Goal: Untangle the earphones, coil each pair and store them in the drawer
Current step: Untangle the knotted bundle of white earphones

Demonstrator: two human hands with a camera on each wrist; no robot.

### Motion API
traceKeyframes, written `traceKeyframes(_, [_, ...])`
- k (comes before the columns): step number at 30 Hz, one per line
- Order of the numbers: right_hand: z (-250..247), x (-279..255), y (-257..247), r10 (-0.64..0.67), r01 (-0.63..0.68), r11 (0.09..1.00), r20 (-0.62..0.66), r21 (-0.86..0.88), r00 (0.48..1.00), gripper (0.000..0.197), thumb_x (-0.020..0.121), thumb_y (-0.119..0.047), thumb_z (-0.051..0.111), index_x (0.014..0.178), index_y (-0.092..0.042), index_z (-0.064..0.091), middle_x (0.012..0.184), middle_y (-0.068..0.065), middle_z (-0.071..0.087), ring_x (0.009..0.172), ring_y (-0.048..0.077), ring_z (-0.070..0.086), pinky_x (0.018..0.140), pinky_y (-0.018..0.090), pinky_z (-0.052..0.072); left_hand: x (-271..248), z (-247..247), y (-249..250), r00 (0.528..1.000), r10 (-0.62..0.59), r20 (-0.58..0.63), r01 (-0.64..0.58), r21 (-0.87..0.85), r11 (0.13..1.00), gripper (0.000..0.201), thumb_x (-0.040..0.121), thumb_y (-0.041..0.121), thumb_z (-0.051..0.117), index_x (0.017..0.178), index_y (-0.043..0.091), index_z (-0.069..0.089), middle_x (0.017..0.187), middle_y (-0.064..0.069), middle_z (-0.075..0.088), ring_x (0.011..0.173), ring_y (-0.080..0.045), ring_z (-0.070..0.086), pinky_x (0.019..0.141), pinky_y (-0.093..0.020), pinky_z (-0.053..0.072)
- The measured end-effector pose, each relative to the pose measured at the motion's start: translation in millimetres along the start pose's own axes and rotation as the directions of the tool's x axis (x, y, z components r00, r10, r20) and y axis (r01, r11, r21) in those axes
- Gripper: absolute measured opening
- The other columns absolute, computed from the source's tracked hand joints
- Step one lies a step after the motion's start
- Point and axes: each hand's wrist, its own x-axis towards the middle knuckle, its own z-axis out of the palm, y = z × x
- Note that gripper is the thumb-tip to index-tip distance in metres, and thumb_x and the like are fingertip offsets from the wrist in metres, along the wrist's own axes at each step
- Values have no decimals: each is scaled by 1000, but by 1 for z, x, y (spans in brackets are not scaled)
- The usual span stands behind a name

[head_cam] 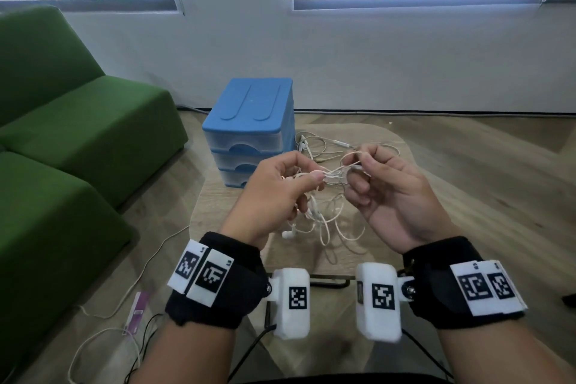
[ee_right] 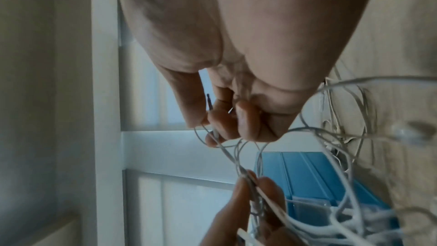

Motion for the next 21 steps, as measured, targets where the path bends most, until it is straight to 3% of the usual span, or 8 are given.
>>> traceKeyframes(4, [1,4,-1,-28,21,997,-93,-76,995,2,91,-11,60,92,-10,58,87,8,65,63,11,47,55,20,38,1,-1,0,1000,-17,1,17,-43,999,8,97,7,64,96,7,73,83,-7,71,52,-13,53,45,-22,36])
traceKeyframes(8, [4,10,-1,-87,55,981,-170,-185,982,5,92,-3,62,94,-8,60,82,10,65,64,13,58,58,18,51,0,3,0,1000,-10,14,10,-26,1000,17,96,23,72,92,6,73,71,5,63,48,-9,47,44,-19,34])
traceKeyframes(11, [5,13,0,-187,93,922,-223,-376,957,15,94,6,62,96,-9,62,80,14,65,59,17,62,52,21,50,1,7,-2,998,46,-41,-43,67,997,12,92,23,78,85,14,74,56,16,55,46,-6,41,45,-14,33])
traceKeyframes(14, [5,12,4,-292,105,780,-211,-617,933,17,91,5,65,87,-11,69,79,9,64,52,17,58,46,22,42,3,5,-6,988,65,-138,-60,38,997,12,94,21,76,83,16,73,70,2,62,49,-8,42,45,-16,35])
traceKeyframes(17, [4,9,9,-307,88,698,-186,-711,933,21,91,0,67,82,-17,76,77,-2,67,53,16,57,48,18,42,2,4,-8,981,97,-166,-89,53,995,10,94,22,75,85,17,74,78,-5,67,49,-6,44,47,-19,38])
traceKeyframes(21, [3,8,11,-283,50,607,-157,-793,946,15,90,-10,71,81,-19,79,73,-3,70,62,13,61,56,19,44,3,4,-12,974,145,-175,-126,115,985,10,93,25,77,83,27,76,78,13,69,58,-2,52,64,-29,43])
